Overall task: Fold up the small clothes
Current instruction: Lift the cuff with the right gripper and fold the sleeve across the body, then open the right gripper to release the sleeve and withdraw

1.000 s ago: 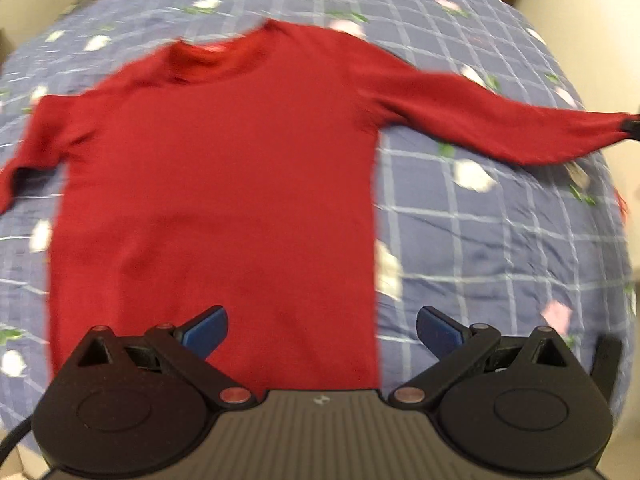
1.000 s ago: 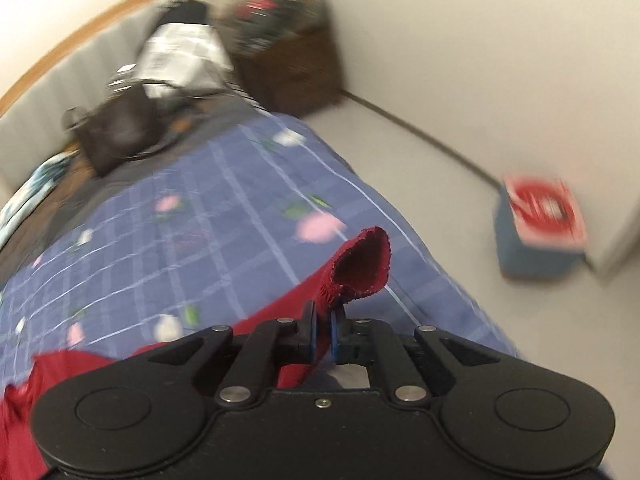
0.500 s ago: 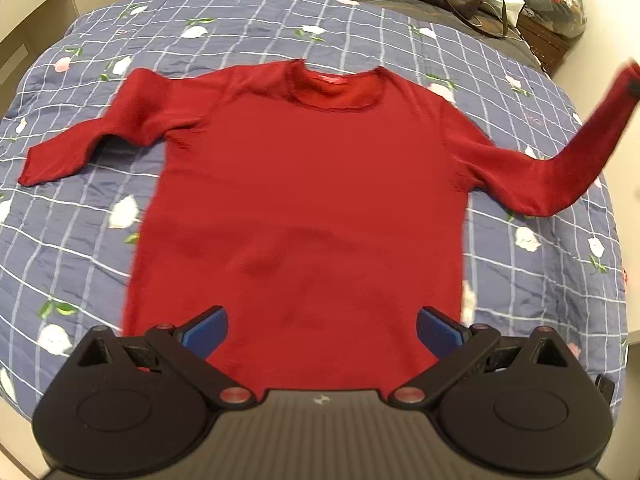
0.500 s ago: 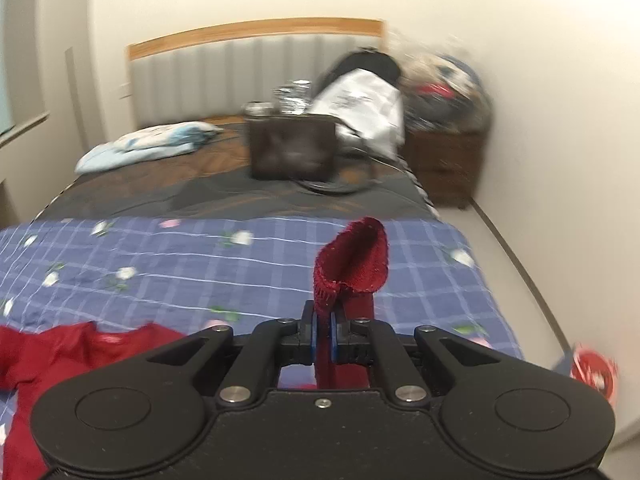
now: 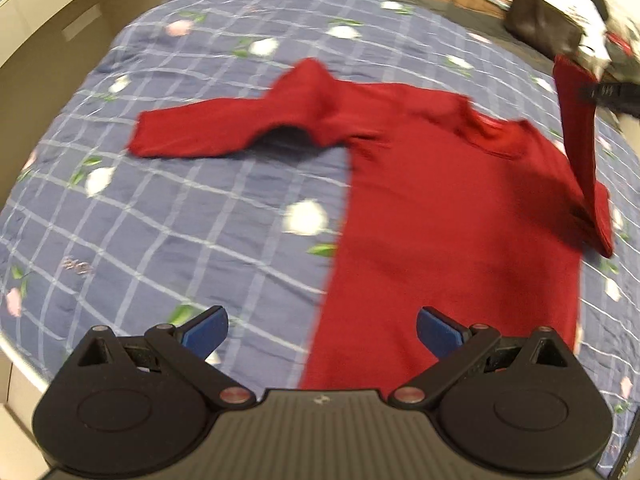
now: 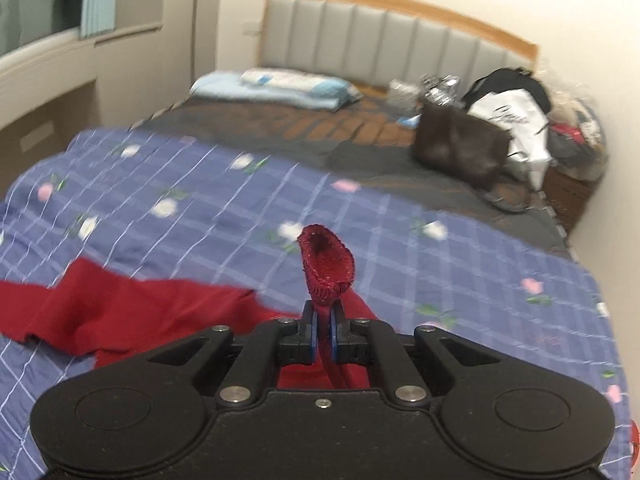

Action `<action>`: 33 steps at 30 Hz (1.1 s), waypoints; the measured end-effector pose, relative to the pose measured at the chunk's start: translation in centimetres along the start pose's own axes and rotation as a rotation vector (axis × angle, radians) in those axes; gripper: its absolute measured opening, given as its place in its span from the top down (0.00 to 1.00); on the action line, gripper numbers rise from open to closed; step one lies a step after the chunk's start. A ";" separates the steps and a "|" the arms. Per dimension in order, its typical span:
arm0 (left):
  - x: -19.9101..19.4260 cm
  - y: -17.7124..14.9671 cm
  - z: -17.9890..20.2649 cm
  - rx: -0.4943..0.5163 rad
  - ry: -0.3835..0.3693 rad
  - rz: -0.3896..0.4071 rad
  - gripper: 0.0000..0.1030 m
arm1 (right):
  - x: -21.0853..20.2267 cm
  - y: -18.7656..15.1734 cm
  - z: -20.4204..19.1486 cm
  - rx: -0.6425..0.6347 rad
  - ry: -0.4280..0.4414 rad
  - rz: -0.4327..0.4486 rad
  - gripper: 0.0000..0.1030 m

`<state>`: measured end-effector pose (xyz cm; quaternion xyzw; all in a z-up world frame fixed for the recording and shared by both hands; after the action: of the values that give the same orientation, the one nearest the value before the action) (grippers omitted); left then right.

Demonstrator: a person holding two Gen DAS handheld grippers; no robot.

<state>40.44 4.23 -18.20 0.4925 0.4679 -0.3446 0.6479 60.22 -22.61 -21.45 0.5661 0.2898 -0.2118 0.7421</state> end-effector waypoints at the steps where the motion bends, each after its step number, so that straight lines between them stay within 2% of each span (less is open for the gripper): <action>1: 0.1 0.3 -1.3 -0.012 0.012 -0.001 0.01 | 0.8 -0.2 -1.5 -0.010 0.004 -0.017 0.94; 5: 0.4 1.0 -4.9 -0.046 0.046 -0.003 0.01 | 3.9 -1.9 -6.3 -0.043 0.022 -0.091 0.95; 10: 0.9 1.5 -7.5 -0.067 0.062 -0.014 0.01 | 6.3 -3.8 -10.1 -0.060 0.036 -0.159 0.94; 18: 2.6 2.7 -9.2 -0.106 0.046 -0.018 0.01 | 7.8 -6.0 -12.0 -0.050 0.056 -0.222 0.92; 23: 3.7 4.1 -10.0 -0.146 0.029 -0.014 0.01 | 7.8 -6.7 -12.6 -0.008 0.120 -0.244 0.71; 25: 4.1 4.7 -10.3 -0.170 0.023 -0.012 0.01 | 7.3 -7.1 -12.9 -0.005 0.132 -0.244 0.55; 29: 4.7 5.9 -10.7 -0.196 0.015 -0.007 0.01 | 6.1 -8.1 -13.0 0.019 0.146 -0.252 0.43; 33: 5.3 6.6 -10.1 -0.167 0.008 0.001 0.01 | 5.1 -9.4 -11.9 0.080 0.118 -0.260 0.28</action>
<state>45.48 15.88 -21.89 0.4383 0.4973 -0.3023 0.6849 55.66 -13.66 -33.87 0.5643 0.3951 -0.2839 0.6670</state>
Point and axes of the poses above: each gripper's, at about its wrist camera, not at the fingertips, and x roughly the way its jaws point, z to its right, y to its top, the point moved 4 cm from there along x, roughly the way its jaws point, and after that the axes turned 5 degrees about -x, right-handed, at the moved point
